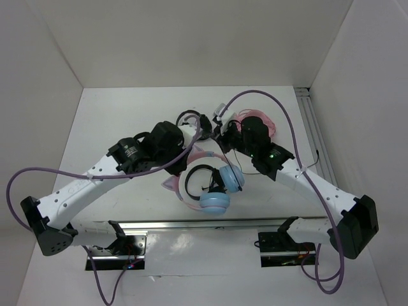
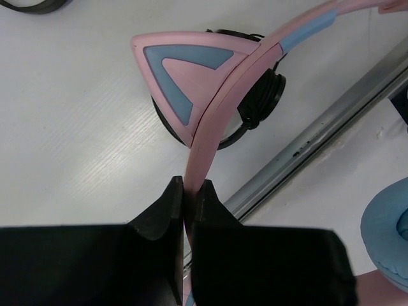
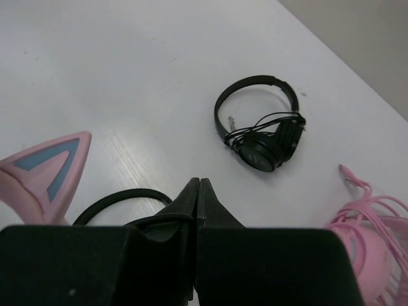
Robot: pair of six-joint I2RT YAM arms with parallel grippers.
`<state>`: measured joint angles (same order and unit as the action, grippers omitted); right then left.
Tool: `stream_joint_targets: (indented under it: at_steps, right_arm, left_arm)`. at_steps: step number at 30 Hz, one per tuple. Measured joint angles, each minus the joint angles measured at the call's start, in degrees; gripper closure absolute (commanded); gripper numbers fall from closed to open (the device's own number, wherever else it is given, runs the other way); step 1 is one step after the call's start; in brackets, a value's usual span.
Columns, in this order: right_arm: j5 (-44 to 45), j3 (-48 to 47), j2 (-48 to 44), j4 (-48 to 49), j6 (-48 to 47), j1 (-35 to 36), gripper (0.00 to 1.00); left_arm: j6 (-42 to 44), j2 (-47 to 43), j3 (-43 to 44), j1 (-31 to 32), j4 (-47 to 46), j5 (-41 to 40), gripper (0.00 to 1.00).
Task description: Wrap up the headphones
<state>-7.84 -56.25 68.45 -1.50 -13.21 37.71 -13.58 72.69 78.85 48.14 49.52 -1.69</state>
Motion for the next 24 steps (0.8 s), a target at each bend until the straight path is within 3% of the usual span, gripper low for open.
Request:
stream_joint_targets:
  at_steps: [10,18,24]
  right_arm:
    - [-9.42,-1.51,3.06,-4.72,0.07,-0.52,1.0]
    - [-15.21,-2.86,4.57,-4.2,0.28,-0.5,1.0]
    - [-21.59,-3.85,7.15,-1.25,2.43,-0.46,0.87]
  left_arm:
    - [1.62,-1.27,2.97,2.05,0.04,-10.43,1.0]
    - [3.17,-12.92,0.7,2.21,-2.08,-14.73,1.0]
    - [2.71,-21.55,-3.65,2.38,-6.03,-16.63,1.0]
